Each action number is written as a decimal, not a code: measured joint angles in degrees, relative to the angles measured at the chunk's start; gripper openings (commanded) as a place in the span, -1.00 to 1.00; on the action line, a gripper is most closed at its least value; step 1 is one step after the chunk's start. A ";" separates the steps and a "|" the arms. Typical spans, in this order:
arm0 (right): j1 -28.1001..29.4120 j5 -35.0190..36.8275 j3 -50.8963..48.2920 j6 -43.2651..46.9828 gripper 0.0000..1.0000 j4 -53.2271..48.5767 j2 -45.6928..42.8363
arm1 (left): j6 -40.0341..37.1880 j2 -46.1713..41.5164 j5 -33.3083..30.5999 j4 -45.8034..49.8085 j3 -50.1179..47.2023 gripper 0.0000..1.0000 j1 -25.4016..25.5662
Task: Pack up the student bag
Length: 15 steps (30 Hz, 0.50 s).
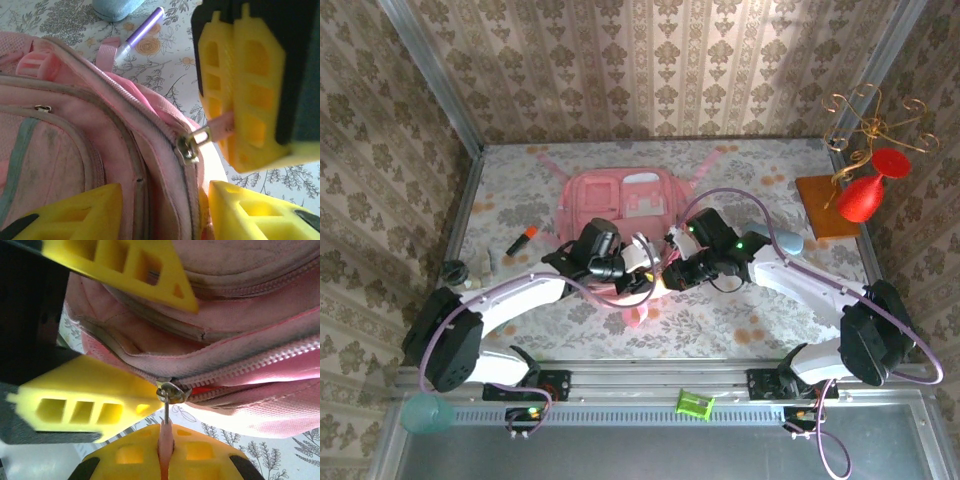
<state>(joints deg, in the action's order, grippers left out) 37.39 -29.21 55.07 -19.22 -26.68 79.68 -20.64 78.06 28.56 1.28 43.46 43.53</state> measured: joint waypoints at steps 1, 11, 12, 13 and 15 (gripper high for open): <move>0.04 0.00 -0.24 0.02 -1.00 0.22 -0.15 | -0.22 0.39 0.02 -0.09 0.11 -0.30 0.00; -1.09 2.93 -0.87 1.14 -1.00 -0.85 -0.70 | -1.16 1.22 4.09 -0.83 -0.63 -1.00 -1.73; -1.07 4.07 -0.50 1.11 -1.00 -1.53 -0.70 | -1.38 0.92 4.37 -0.79 -0.81 -1.00 -1.99; -1.03 5.46 0.09 1.05 -1.00 -2.36 -0.70 | -1.60 0.61 4.57 -0.70 -0.87 -1.00 -2.16; -0.85 8.37 1.64 0.83 -1.00 -4.11 -0.70 | -1.92 -0.07 4.76 -0.63 -0.94 -1.00 -2.54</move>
<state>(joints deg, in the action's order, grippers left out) 36.53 -20.84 56.71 -18.39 -30.79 78.98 -22.57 78.00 33.32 0.64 42.52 40.99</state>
